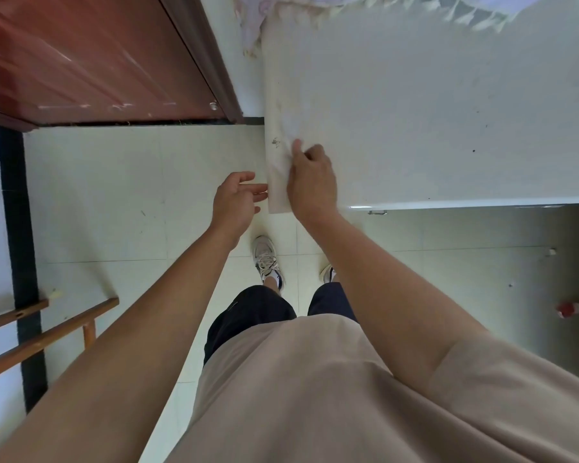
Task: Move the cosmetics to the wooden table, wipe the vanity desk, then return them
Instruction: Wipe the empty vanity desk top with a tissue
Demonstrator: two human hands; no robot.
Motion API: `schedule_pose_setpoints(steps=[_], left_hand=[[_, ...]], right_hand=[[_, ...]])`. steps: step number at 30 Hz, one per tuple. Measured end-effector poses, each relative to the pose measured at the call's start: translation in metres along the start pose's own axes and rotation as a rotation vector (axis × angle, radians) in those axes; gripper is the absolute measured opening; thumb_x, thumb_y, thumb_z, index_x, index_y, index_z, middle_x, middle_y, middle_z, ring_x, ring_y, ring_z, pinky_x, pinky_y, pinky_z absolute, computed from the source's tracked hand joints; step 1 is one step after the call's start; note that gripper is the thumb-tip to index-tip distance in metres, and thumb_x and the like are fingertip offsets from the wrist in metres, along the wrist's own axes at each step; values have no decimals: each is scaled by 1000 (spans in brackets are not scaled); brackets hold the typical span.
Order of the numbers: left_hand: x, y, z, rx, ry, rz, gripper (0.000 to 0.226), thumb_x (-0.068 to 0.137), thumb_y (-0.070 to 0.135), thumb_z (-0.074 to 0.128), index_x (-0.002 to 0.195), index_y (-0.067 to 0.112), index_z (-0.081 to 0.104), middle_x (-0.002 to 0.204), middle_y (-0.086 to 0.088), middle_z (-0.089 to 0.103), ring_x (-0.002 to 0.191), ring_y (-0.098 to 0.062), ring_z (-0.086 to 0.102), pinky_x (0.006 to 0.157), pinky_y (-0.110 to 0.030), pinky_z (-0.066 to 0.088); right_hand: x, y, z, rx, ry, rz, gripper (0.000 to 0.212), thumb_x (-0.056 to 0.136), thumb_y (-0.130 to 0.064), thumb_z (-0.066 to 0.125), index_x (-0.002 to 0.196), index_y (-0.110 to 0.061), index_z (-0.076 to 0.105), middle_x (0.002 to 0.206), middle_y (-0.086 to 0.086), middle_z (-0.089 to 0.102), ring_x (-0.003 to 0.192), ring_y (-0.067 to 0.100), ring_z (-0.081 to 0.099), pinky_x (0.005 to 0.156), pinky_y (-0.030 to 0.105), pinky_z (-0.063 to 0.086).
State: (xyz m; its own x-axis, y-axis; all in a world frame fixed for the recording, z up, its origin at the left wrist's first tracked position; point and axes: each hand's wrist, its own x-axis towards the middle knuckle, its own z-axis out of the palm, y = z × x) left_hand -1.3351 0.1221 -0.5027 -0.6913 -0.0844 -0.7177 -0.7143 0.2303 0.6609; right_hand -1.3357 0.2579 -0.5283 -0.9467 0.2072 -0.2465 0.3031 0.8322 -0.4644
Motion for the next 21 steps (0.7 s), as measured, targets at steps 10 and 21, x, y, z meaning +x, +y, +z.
schedule_pose_setpoints(steps=[10,21], left_hand=[[2,5,4,-3,16,-25,40,91,1,38,127,15,50,108,-6,69,94,-19,69,79,-33,54],[24,18,10,126,-6,22,47,89,0,34,129,18,52,117,5,64,79,-13,65,70,-31,50]], right_hand=[[48,24,-49,298,8,-43,32,98,-29,51,125,-27,67,108,6,66,97,21,64,90,24,44],[90,88,-70,-86,247,378,45,98,-16,45,144,-17,45,134,15,43,108,37,54,92,40,43]])
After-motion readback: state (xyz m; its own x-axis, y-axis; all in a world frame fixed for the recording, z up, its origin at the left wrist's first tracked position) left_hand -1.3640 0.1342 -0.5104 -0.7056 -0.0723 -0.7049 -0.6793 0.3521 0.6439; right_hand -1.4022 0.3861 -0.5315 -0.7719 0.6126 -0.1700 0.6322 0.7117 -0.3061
